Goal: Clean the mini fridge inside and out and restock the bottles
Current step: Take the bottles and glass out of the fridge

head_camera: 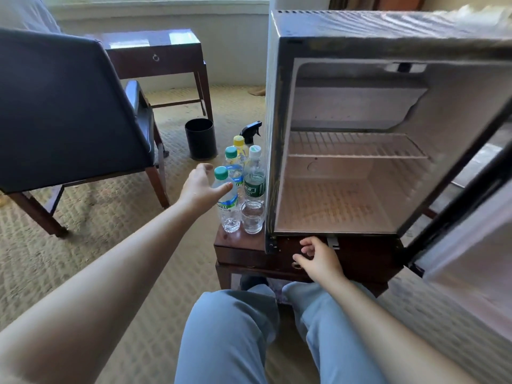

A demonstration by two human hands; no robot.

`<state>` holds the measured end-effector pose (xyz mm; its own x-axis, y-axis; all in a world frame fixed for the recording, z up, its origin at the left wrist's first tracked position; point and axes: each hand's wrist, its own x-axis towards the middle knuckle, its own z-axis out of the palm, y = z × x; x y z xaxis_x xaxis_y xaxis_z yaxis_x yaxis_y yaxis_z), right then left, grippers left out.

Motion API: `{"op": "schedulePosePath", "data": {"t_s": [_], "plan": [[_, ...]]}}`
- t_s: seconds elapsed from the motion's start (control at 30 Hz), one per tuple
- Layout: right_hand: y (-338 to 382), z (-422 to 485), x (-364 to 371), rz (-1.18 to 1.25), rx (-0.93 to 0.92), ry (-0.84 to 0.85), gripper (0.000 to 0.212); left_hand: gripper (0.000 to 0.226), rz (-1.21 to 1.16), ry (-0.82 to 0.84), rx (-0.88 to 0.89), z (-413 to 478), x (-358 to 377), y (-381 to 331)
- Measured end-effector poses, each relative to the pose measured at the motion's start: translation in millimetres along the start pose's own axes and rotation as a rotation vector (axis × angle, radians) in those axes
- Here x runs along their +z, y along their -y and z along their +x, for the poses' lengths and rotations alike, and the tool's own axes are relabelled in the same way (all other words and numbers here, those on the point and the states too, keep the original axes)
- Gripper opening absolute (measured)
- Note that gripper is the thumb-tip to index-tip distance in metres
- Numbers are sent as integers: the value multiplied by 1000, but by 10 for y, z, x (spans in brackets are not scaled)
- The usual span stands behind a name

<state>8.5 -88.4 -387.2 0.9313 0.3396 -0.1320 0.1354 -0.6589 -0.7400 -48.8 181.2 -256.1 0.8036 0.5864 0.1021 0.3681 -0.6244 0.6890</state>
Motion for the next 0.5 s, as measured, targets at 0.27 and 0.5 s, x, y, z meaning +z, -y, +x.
{"op": "schedulePosePath", "data": {"t_s": [0.27,0.5], "plan": [[234,-489,-993,-3,-101,-155,27,55,16,37,258,-559,-170,-781],[86,-972,-2181,-34,-105,-423,25,47,-37,87,405,-1069,14,-1626]]}}
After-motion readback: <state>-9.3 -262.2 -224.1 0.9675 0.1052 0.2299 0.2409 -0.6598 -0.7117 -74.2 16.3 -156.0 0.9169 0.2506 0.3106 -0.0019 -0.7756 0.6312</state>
